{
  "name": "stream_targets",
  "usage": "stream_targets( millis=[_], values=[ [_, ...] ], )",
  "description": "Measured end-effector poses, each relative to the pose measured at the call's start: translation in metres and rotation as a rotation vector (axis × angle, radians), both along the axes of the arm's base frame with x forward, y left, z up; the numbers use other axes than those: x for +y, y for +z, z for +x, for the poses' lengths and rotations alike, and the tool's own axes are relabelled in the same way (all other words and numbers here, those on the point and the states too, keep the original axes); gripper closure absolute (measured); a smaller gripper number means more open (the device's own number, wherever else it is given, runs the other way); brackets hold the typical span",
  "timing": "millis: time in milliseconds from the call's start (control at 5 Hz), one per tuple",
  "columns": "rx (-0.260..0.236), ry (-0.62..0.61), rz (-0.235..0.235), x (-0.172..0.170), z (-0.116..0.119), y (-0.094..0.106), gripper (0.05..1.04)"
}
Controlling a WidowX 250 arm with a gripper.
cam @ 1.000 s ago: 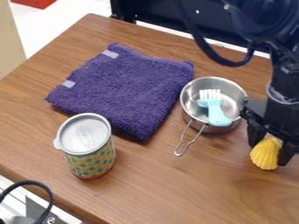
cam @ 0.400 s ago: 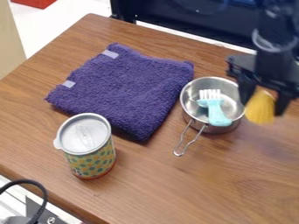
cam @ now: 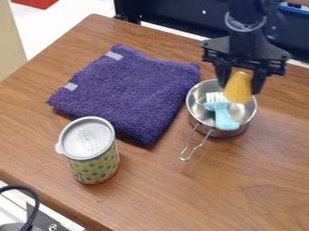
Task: Put the corn in the silver pot
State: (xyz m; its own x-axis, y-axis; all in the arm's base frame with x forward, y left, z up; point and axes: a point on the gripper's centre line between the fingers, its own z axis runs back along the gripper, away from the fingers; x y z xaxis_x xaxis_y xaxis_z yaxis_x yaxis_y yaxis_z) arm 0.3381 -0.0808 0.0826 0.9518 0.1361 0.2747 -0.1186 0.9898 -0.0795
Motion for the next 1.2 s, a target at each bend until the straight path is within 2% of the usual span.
stream_targets(
  millis=[400, 800, 1000, 1200],
  values=[
    [0.010, 0.051, 0.019, 0.0112, 0.0170, -0.0092, 0.476],
    [0.016, 0.046, 0.019, 0.0076, 0.0152, -0.0098, 0.476],
    [0.019, 0.059, 0.016, 0.0063, 0.0144, -0.0099, 0.420],
    [0.015, 0.069, 0.020, 0.0058, 0.0148, -0.0095, 0.300]
  ],
)
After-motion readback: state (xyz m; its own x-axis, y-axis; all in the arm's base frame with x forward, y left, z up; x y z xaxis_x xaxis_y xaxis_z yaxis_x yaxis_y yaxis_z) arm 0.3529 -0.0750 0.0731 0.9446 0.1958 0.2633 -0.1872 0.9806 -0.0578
